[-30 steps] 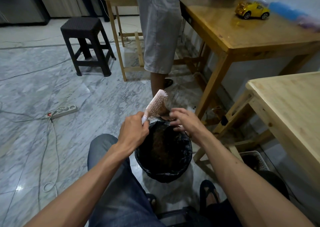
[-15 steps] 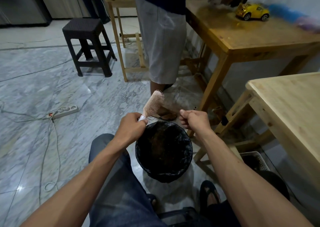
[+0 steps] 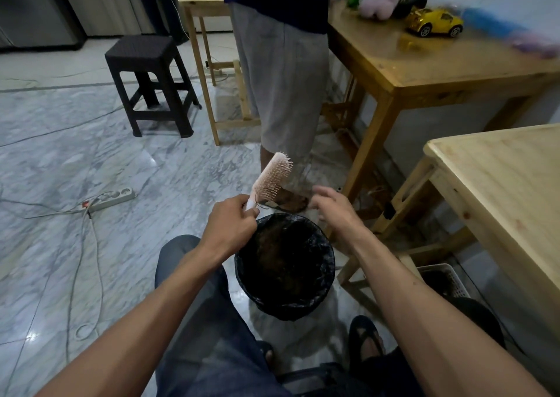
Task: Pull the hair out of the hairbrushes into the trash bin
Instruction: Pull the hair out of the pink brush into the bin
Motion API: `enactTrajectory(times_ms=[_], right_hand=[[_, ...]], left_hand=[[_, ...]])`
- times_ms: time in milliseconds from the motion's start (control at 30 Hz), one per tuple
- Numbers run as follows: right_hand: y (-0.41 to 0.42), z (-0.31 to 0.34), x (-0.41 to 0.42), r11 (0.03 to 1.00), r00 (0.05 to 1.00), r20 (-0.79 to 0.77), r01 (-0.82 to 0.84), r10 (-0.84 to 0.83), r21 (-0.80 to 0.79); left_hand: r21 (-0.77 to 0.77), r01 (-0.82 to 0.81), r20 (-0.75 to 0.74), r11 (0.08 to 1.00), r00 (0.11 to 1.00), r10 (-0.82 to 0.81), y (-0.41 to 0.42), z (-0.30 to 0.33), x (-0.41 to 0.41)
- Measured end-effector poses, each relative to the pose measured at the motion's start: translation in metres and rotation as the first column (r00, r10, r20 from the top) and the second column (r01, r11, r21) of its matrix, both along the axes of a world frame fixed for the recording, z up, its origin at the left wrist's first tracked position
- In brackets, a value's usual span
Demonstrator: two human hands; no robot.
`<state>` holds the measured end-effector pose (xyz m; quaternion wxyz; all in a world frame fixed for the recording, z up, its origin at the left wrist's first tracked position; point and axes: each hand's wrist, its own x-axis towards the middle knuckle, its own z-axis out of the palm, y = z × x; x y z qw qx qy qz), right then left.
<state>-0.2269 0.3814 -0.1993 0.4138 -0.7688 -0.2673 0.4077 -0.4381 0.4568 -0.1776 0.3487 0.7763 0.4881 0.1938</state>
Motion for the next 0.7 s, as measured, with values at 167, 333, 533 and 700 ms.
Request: enactTrajectory(times_ms=[167, 333, 533, 700], right_hand=[[0.007, 0.004, -0.003, 0.966, 0.979, -0.129, -0.124, 0.156, 0.225], [0.002, -0.002, -0.009, 0.971, 0.996, -0.068, -0.033, 0.051, 0.235], [-0.020, -0.036, -0.002, 0.991, 0.960, 0.264, -0.067, 0.097, -0.120], [-0.027, -0.038, 0.000, 0.972, 0.969, 0.162, -0.155, 0.184, -0.179]], left_hand=[[0.032, 0.053, -0.006, 0.998, 0.999, -0.052, -0.005, 0.002, 0.002], [0.073, -0.016, -0.014, 0.997, 1.000, 0.017, -0.002, 0.008, -0.001], [0.070, -0.255, 0.087, 0.964, 0.965, 0.249, 0.013, 0.012, -0.007], [0.129, -0.110, 0.017, 0.986, 0.994, 0.108, 0.011, 0.012, -0.008]])
